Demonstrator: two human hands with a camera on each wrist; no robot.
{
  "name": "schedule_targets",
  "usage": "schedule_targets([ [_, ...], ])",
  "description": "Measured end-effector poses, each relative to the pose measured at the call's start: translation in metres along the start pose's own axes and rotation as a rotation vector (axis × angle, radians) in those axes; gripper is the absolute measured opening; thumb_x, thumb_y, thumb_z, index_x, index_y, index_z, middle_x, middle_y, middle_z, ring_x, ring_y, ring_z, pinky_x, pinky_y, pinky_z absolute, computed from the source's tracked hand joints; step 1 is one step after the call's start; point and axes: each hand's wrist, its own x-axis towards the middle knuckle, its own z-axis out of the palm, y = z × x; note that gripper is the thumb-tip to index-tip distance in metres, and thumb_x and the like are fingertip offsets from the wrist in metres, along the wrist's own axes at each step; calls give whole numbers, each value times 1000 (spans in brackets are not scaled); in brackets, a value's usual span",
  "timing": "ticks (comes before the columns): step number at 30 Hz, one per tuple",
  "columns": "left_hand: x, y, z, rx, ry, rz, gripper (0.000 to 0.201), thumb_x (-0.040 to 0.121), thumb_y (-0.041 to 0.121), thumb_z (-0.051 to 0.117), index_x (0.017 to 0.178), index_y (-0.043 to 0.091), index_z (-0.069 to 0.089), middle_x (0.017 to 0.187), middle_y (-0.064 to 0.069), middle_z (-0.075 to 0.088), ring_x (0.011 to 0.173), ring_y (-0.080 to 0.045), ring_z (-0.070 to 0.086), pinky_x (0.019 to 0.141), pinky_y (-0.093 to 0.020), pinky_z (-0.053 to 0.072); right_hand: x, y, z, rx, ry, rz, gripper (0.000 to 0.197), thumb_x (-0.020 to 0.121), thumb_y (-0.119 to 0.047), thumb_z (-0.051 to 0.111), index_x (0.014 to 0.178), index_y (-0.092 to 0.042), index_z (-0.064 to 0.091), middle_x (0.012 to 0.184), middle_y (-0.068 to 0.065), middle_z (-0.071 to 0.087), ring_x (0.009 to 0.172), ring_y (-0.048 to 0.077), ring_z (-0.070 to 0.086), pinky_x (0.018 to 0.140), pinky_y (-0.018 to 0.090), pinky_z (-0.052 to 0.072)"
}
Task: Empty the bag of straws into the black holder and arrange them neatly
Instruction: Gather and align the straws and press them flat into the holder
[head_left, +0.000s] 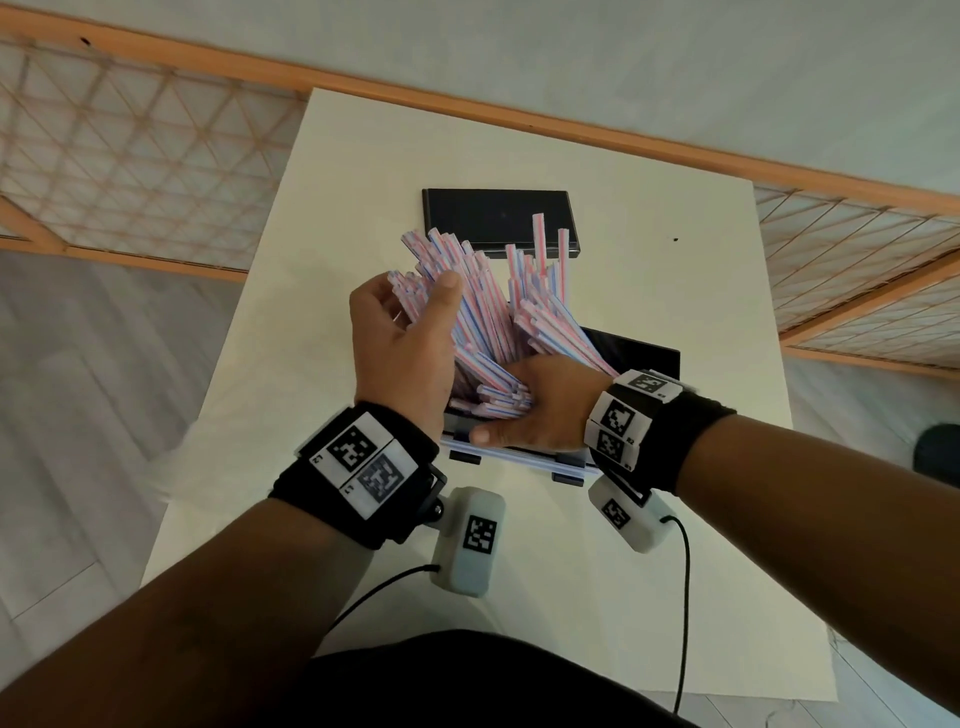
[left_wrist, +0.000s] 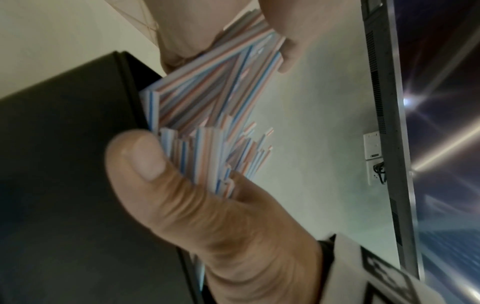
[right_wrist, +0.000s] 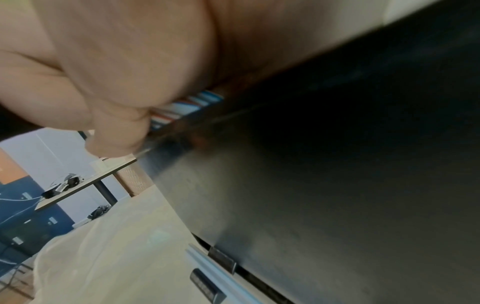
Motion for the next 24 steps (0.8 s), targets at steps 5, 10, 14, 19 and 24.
schedule_targets([
  [5,1,-1,-4,37,-28,3,80,63,49,83,123,6,49,115,-8,67,101,-21,70,88,-43,59,-11,-10,-3,67,-23,-51,20,87,-50,66,97,-32,64,89,-19,57,89,10,49,71,9,31],
  [10,4,-10,-11,136,-27,68,60,80,33,82,124,7,49,115,-1,64,101,-12,68,80,-23,56,-5,-3,7,-9,76,-9,58,70,-76,65,104,-28,65,104,5,64,108,26,56,89,30,41],
  [14,5,-18,-12,207,-34,60,83,65,58,80,124,10,47,122,-4,61,107,-17,67,90,-37,58,0,0,18,-92,104,39,75,63,-87,57,103,-24,64,91,-7,57,91,16,52,82,27,40],
  [19,4,-25,-14,248,-56,37,91,58,70,79,121,15,46,121,0,63,109,-16,68,93,-41,57,3,3,21,-22,98,39,69,67,-81,62,109,-26,61,103,-3,65,104,21,57,91,31,45],
  [24,-2,-31,-13,381,-155,76,56,88,53,62,127,18,42,112,18,58,96,17,57,92,-18,49,-1,2,19,-121,81,44,54,62,-84,63,72,-34,45,70,-9,49,77,18,50,72,27,38],
])
